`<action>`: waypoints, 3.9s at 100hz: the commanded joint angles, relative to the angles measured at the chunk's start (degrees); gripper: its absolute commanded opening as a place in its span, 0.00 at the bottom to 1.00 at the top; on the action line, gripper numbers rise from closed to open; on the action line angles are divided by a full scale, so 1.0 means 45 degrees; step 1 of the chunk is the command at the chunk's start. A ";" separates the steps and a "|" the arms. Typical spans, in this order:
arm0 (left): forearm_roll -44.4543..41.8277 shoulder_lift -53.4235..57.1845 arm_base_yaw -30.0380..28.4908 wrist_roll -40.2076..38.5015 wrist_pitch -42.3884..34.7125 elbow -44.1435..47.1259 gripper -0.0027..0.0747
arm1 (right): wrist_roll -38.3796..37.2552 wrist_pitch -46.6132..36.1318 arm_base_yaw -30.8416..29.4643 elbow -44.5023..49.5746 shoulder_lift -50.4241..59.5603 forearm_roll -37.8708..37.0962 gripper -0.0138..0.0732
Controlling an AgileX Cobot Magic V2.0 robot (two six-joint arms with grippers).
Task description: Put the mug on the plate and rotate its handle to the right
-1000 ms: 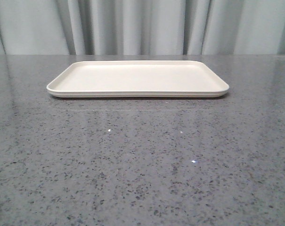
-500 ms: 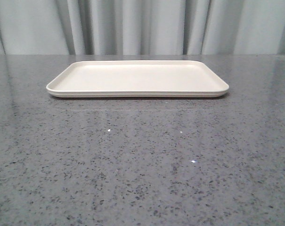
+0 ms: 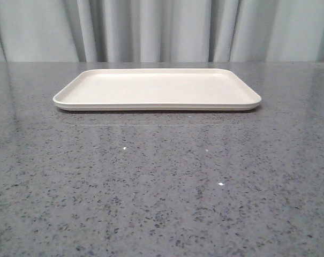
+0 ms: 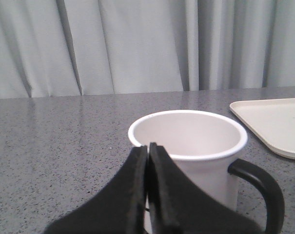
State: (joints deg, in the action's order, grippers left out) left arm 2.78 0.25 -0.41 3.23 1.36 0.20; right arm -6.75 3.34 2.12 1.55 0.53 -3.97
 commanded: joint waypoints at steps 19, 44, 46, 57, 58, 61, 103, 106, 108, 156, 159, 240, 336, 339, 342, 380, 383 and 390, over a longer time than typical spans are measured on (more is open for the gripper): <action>-0.0019 -0.0107 -0.0007 0.0000 0.0105 -0.1729 0.01 | 0.0000 0.0097 -0.0055 -0.1317 -0.0259 -0.0162 0.09; -0.0002 -0.1821 -0.0007 0.0000 0.0923 -0.3690 0.01 | 0.0000 0.2181 -0.0055 -0.3408 -0.2017 -0.0148 0.09; 0.0068 -0.1971 -0.0007 0.0000 0.0923 -0.3826 0.01 | 0.0000 0.2297 -0.0055 -0.3594 -0.2182 -0.0148 0.09; 0.0097 -0.2752 -0.0007 0.0000 0.1076 -0.4449 0.01 | 0.0000 0.2495 -0.0055 -0.4414 -0.3066 -0.0133 0.09; 0.0097 -0.2853 -0.0007 0.0000 0.1120 -0.4530 0.01 | 0.0000 0.2495 -0.0055 -0.4462 -0.3186 -0.0107 0.09; 0.0097 -0.3060 -0.0007 0.0000 0.1140 -0.4674 0.01 | 0.0000 0.2522 -0.0055 -0.4649 -0.3436 -0.0082 0.09; 0.0097 -0.4877 -0.0007 0.0000 0.1323 -0.5871 0.01 | 0.0000 0.2958 -0.0055 -0.6546 -0.6635 0.0019 0.09; 0.0097 -0.4877 -0.0007 0.0000 0.1323 -0.5871 0.01 | 0.0000 0.2976 -0.0055 -0.6546 -0.6712 0.0019 0.09; 0.0097 -0.4877 -0.0007 0.0000 0.1323 -0.5871 0.01 | 0.0000 0.3001 -0.0055 -0.6546 -0.6748 0.0019 0.09; 0.0097 -0.5878 -0.0007 0.0000 0.3041 -0.6972 0.09 | 0.0012 0.3441 -0.0055 -0.6827 -0.7257 0.0019 0.21; 0.0097 -0.6080 -0.0007 0.0000 0.3289 -0.7182 0.14 | 0.0012 0.3514 -0.0055 -0.6923 -0.7318 0.0019 0.24; -0.0619 -1.1374 -0.0007 -0.2627 1.0076 -1.1686 0.59 | 0.0460 0.5114 0.1259 -0.9189 -0.9734 -0.0075 0.43; -0.0619 -1.3834 -0.0007 -0.2799 1.0056 -1.1756 0.19 | 0.0460 0.5166 0.1259 -0.9189 -0.9734 -0.0075 0.43; -0.0619 -1.3834 -0.0007 -0.2799 1.0056 -1.1756 0.15 | 0.0460 0.5166 0.1259 -0.9189 -0.9734 -0.0075 0.43; -0.0619 -1.3834 -0.0007 -0.2799 1.0056 -1.1756 0.13 | 0.0460 0.5166 0.1259 -0.9189 -0.9734 -0.0075 0.43; -0.0331 -1.3834 -0.0007 -0.2799 1.0037 -1.2320 0.01 | 0.0460 0.5177 0.1259 -0.9189 -0.9734 -0.0075 0.43; -0.0197 -1.3834 -0.0007 -0.2799 1.0029 -1.2459 0.01 | 0.0460 0.5177 0.1259 -0.9189 -0.9734 -0.0075 0.43; 0.0265 -1.3834 -0.0007 -0.2799 0.9875 -1.2795 0.01 | 0.0460 0.5177 0.1259 -0.9189 -0.9734 -0.0075 0.43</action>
State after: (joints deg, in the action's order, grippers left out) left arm 1.14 -62.88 -0.41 -8.80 49.47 -53.78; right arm -5.17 29.84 7.75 -37.68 -43.29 -3.86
